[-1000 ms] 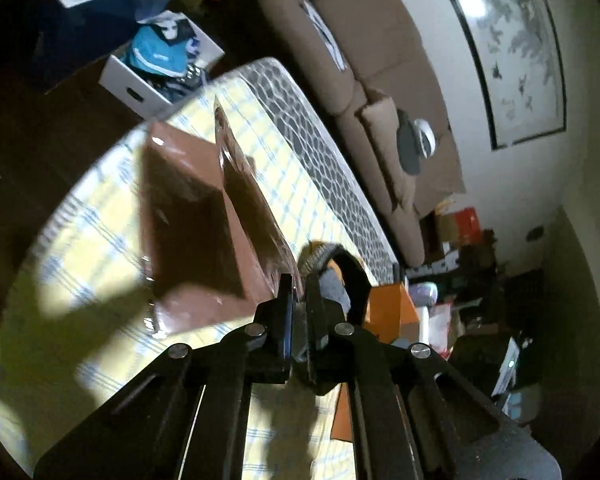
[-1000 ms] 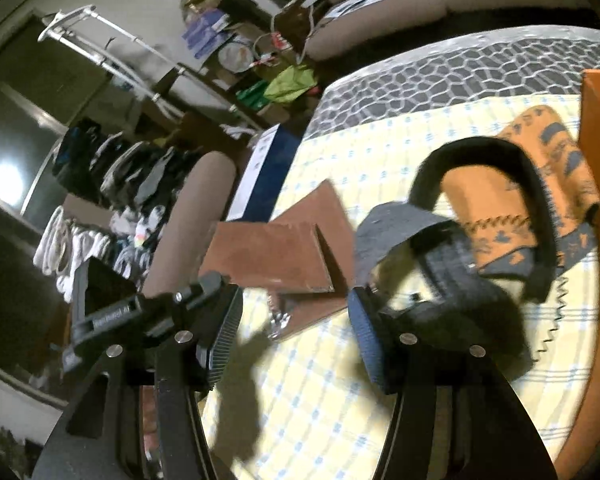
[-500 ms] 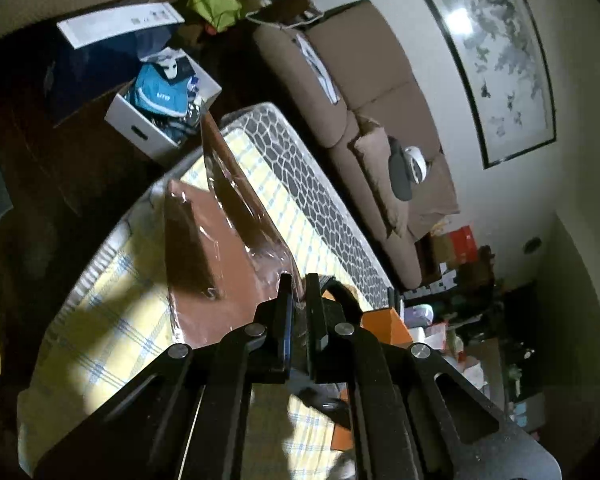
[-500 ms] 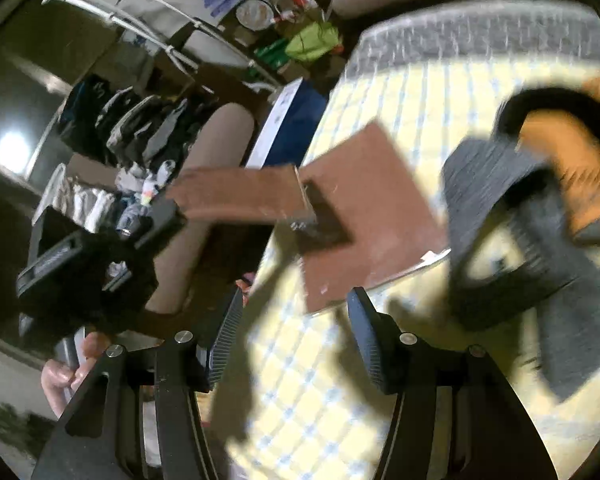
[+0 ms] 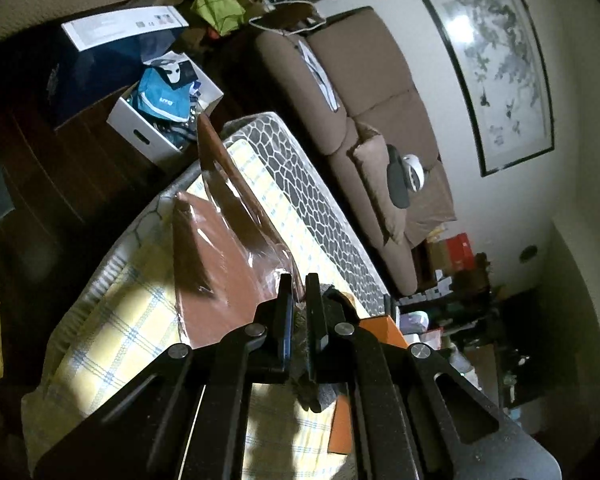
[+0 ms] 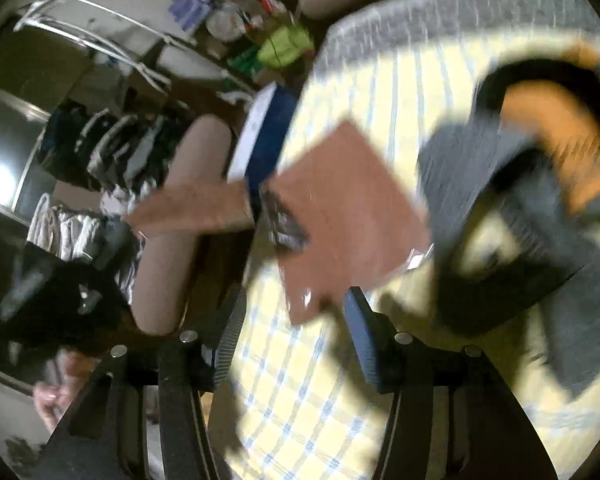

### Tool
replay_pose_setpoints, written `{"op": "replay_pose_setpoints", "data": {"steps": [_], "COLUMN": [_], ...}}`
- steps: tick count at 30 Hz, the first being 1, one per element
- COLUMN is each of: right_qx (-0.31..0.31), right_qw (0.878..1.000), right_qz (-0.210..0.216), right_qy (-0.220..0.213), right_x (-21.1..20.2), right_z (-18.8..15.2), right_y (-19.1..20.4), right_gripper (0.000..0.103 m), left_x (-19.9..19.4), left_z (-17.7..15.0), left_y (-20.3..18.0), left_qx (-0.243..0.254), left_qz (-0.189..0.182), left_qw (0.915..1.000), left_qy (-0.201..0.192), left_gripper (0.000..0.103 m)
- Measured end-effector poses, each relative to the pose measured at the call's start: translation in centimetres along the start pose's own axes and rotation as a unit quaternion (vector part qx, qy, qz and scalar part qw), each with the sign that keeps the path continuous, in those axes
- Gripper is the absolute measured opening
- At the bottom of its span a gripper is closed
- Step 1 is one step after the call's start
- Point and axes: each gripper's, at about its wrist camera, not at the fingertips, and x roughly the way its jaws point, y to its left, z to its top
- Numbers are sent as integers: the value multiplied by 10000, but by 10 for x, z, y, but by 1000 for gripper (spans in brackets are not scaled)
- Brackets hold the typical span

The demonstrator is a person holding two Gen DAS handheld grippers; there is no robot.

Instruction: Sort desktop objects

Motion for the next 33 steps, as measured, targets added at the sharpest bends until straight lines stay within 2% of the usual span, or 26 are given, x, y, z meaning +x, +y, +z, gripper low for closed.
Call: {"op": "replay_pose_setpoints", "data": {"steps": [1,3,6,12,16,20,22,23,24,25,26,30,33], "right_qx": [-108,-236,-525,-921,-1463,-1447,-1530,-1606,-1680,-1722,-1710,-1618,-1413], "right_qw": [9994,9968,9869,9778,9585,9584,9556,9534,9511,9501,9511,9590,9698], "right_qz": [-250,-675,-1471,-1885,-2435,-2436,-2489,-2525,-2564,-2571,-2542,-2315,-1983], "right_qy": [-190,-350,-405,7,229,332,383,391,388,396,402,214,-167], "right_x": [-16,-32,-51,-45,-35,-27,-22,-20,-18,-17,-15,-25,-48], "right_z": [6,12,10,-7,-19,-26,-27,-29,-30,-32,-33,-33,-27], "right_y": [-3,-9,-22,-30,-31,-43,-43,-41,-40,-40,-40,-41,-37], "right_gripper": [59,69,71,73,75,75,70,57,39,30,16,10,9], "left_x": [1,4,10,21,27,32,34,35,36,37,37,42,45], "left_z": [-1,-3,-7,-18,-24,-30,-33,-33,-35,-35,-37,-41,-47], "left_y": [-1,-4,-10,-25,-35,-40,-43,-44,-46,-47,-49,-55,-64], "left_qx": [21,91,169,330,492,538,550,559,570,571,575,622,686], "left_qz": [-9,-13,4,-22,37,64,64,62,64,64,60,42,-2], "left_qw": [10000,9999,9997,9990,9982,9977,9976,9975,9974,9974,9973,9969,9963], "left_qy": [18,78,171,301,348,398,416,425,436,441,449,486,513], "left_gripper": [5,5,5,5,5,5,5,5,5,5,5,5,5]}}
